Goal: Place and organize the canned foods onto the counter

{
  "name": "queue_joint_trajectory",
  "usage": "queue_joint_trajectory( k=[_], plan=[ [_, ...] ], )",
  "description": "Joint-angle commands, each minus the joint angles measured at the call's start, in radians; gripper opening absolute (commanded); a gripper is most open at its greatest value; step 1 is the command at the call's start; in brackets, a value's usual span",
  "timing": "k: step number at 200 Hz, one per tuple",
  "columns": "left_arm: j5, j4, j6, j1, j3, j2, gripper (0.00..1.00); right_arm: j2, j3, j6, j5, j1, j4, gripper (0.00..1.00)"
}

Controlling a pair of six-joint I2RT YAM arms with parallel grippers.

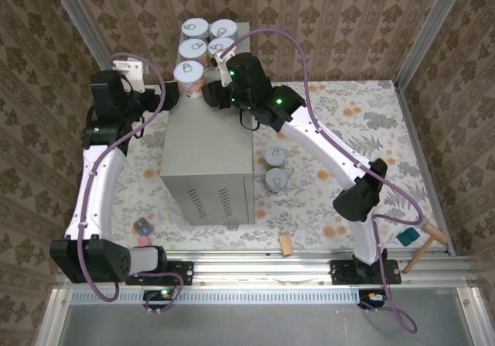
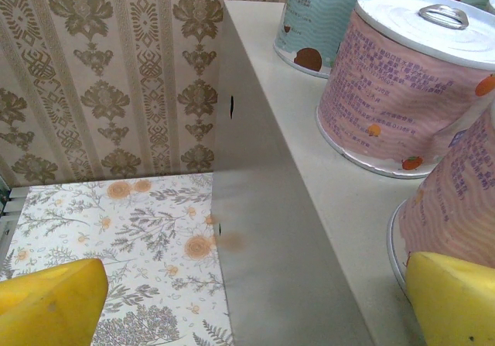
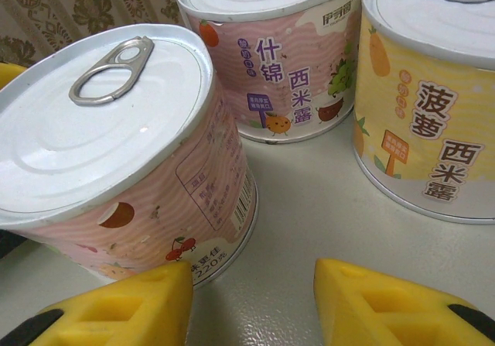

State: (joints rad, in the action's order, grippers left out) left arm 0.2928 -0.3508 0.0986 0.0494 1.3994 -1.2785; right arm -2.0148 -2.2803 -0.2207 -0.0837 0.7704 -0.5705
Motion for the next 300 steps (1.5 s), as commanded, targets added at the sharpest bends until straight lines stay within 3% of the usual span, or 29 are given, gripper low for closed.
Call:
queue_joint_trajectory(
  k=[1, 139, 195, 247, 300],
  plan=[
    [0.031, 0.016, 0.004, -0.005, 0.033, -0.009, 1.0, 0.025, 0.031, -0.028, -0.01, -0.002, -0.022, 0.48],
    [0.026, 0.006, 0.002, -0.006, 0.039, -0.001, 1.0, 0.07, 0.084, -0.019, -0.02, -0.003, -0.011, 0.5],
    [0.034, -0.005, 0.009, -0.019, 0.044, 0.027, 1.0, 0.23, 0.237, 0.009, -0.068, -0.005, -0.002, 0.69],
    [0.04, -0.004, 0.009, -0.022, 0.044, 0.018, 1.0, 0.448, 0.409, 0.047, -0.152, -0.006, -0.034, 0.98],
    [0.046, -0.004, 0.01, -0.023, 0.045, 0.016, 1.0, 0.589, 0.512, 0.069, -0.233, -0.015, -0.095, 1.0]
  ],
)
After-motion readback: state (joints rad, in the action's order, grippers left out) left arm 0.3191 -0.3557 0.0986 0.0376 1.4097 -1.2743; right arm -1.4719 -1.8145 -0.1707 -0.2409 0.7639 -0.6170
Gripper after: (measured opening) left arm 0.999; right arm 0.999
